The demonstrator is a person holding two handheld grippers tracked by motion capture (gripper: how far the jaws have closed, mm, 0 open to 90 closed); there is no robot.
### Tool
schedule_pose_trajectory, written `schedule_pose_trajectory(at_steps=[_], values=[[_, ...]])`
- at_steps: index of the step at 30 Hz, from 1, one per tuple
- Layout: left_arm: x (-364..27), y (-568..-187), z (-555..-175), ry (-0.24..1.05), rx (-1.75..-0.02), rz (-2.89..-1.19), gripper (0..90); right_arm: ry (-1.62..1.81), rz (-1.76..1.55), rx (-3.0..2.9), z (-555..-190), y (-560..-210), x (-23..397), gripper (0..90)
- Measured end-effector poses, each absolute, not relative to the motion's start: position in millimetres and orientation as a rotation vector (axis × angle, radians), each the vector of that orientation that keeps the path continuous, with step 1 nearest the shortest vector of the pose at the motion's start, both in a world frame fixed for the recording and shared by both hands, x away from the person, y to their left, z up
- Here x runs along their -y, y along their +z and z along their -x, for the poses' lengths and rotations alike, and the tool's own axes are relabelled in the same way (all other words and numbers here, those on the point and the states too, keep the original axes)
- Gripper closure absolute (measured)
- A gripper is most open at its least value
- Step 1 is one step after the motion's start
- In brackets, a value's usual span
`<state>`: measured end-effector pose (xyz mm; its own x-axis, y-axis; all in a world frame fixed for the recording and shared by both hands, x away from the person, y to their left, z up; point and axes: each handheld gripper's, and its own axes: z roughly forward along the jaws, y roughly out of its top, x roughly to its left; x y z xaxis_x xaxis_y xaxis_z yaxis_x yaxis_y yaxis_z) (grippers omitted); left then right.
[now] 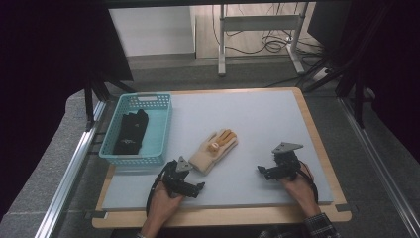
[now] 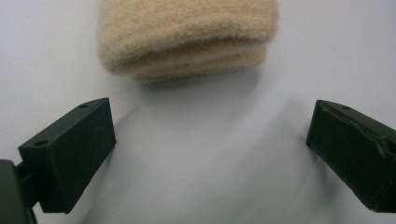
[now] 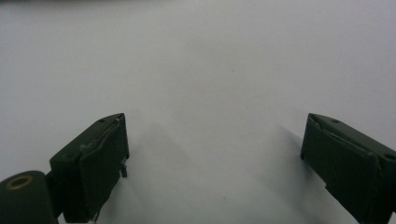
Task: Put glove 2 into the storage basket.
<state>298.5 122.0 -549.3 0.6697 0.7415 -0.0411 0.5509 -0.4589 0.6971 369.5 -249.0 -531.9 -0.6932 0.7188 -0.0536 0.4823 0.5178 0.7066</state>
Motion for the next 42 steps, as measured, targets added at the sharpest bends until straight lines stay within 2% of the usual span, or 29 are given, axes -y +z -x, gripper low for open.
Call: schedule_pose_trajectory(at_steps=[14,20,31,36,42], values=[[-121,-547,-299,0.337,-1.001,-2.200,2.2,0.974,-1.004,-2.416,-369,-533,249,6.6],[-122,-531,-310,0.290,-1.014,-2.170,3.3,0.973,-1.006,-2.414,-368,-533,249,6.7],[-85,-489,-366,0.265,-1.033,-2.220,4.5,0.973,-1.006,-2.410,-368,-533,249,6.7],[-65,-492,-393,0.229,-1.040,-2.270,5.5,0.973,-1.006,-2.410,-368,-533,249,6.7],[-47,-514,-418,0.227,-1.086,-2.371,4.9,0.972,-1.005,-2.409,-368,-533,249,6.7]])
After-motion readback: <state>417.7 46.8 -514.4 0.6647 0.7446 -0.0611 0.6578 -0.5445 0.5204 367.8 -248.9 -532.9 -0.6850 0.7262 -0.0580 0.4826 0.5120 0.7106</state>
